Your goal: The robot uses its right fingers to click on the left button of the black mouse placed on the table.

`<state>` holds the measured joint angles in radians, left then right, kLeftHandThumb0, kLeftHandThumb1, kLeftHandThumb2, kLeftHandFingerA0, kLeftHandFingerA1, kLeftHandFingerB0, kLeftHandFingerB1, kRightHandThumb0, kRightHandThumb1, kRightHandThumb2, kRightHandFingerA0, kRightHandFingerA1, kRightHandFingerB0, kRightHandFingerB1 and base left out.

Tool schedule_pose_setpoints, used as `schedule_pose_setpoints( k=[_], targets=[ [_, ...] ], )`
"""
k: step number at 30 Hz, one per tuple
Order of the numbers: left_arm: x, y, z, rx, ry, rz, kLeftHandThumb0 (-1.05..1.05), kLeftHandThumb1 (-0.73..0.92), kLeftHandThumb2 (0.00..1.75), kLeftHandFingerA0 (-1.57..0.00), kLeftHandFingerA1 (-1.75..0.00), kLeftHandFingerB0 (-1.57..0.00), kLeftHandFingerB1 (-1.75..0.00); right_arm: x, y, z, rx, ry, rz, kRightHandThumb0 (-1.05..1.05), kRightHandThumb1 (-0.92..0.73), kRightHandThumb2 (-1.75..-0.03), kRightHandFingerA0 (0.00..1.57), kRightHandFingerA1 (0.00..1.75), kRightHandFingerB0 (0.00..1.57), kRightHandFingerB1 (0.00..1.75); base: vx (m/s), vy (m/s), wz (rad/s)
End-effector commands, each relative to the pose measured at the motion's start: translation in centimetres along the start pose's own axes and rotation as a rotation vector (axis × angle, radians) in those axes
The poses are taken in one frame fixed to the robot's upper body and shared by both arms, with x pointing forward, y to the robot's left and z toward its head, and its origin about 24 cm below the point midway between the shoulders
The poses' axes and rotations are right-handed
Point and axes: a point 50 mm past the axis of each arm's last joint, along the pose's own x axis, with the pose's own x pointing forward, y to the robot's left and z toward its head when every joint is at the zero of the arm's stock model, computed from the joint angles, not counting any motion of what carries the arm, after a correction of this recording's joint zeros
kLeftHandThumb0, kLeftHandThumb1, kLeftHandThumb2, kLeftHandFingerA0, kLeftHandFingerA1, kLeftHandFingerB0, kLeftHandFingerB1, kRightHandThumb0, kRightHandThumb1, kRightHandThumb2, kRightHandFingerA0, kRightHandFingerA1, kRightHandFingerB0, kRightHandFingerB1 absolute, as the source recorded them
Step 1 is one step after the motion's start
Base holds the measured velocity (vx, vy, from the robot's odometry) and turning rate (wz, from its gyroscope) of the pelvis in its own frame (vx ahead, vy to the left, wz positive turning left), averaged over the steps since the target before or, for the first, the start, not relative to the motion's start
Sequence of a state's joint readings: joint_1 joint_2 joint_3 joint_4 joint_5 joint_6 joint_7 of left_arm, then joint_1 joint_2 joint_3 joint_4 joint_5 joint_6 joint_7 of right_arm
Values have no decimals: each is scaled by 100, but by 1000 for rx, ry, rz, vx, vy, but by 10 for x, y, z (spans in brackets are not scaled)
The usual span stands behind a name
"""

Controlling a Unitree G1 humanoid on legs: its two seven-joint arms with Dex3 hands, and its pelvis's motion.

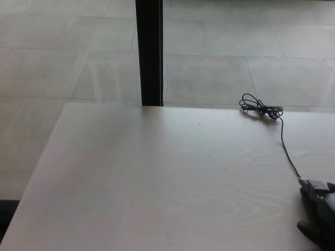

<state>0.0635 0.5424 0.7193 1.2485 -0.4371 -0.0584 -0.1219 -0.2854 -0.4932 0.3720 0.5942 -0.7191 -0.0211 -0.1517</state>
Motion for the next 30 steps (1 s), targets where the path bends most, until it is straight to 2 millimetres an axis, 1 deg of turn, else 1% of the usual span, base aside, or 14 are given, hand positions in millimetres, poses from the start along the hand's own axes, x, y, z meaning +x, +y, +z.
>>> schedule_pose_setpoints(
  k=[1, 7, 9, 11, 12, 13, 18, 20, 23, 25, 26, 27, 28, 30],
  targets=[
    [1, 1, 6, -3, -23, 14, -101, 92, 88, -49, -78, -33, -43, -15, 28, -25, -26, 95, 142, -105, -83, -124, 2, 31, 14, 38, 0, 0, 0],
    [1, 0, 6, -4, -19, 15, -98, 92, 83, -47, -78, -39, -44, -7, 7, -30, -121, 84, 151, -104, -85, -127, 1, 26, 7, 27, 0, 0, 0],
    [0, 1, 4, -3, -29, 1, -92, 82, 121, -48, -81, -32, -52, -3, -5, -31, -117, 75, 126, -99, -92, -79, 11, 74, 11, 29, 0, 0, 0],
    [0, 2, 4, -5, -23, 25, -101, 92, 88, -57, -91, -37, -45, 7, -48, -30, -95, 63, 33, -101, -86, -123, 0, 19, 13, 29, 0, 0, 0],
    [0, 2, 4, -7, -22, 26, -97, 92, 87, -50, -82, -37, -44, 8, -54, -30, -104, 61, 17, -96, -92, -82, 0, 20, 12, 27, 0, 0, 0],
    [0, 2, 4, -11, -22, 32, -98, 92, 83, -68, -108, -41, -44, 13, -78, -28, -114, 51, -44, -98, -84, -123, 0, 27, 14, 33, 0, 0, 0],
    [0, 3, 4, -42, -14, 50, -97, 92, 81, -78, -118, -40, -43, 19, -142, -23, -44, 47, -187, -98, -82, -122, 3, 31, 13, 36, 0, 0, 0],
    [0, 4, 5, -18, -18, 37, -96, 92, 82, -56, -102, -42, -45, 13, -179, -23, 141, 15, -297, -96, -92, -79, 7, 47, 22, 33, 0, 0, 0],
    [0, 6, 2, -48, -3, 49, -99, 92, 76, -56, -106, -42, -42, 6, -193, -22, 251, 6, -342, -92, -74, -115, 7, 53, 15, 44, 0, 0, 0],
    [0, 6, 1, -42, 4, 53, -103, 92, 77, -63, -106, -41, -42, 2, -198, -23, 265, -1, -363, -101, -92, -78, 7, 52, 23, 32, 0, 0, 0],
    [-1, 7, 0, -32, 7, 50, -105, 92, 88, -67, -105, -39, -44, -2, -203, -23, 272, -2, -380, -94, -76, -120, 9, 58, 15, 45, 0, 0, 0],
    [-1, 8, -1, -30, 0, 49, -94, 81, 129, -77, -102, -35, -53, -13, -210, -27, 288, 12, -404, -102, -92, -84, 4, 58, 22, 35, 0, 0, 0],
    [-1, 8, -1, -35, 6, 64, -103, 92, 81, -70, -100, -41, -43, -18, -211, -28, 323, 18, -419, -96, -76, -122, 8, 56, 17, 46, 0, 0, 0],
    [-1, 7, -2, -21, 3, 56, -104, 81, 104, -72, -106, -36, -49, -28, -211, -40, 346, 39, -447, -98, -92, -80, 8, 55, 23, 35, 0, 0, 0]
  ],
)
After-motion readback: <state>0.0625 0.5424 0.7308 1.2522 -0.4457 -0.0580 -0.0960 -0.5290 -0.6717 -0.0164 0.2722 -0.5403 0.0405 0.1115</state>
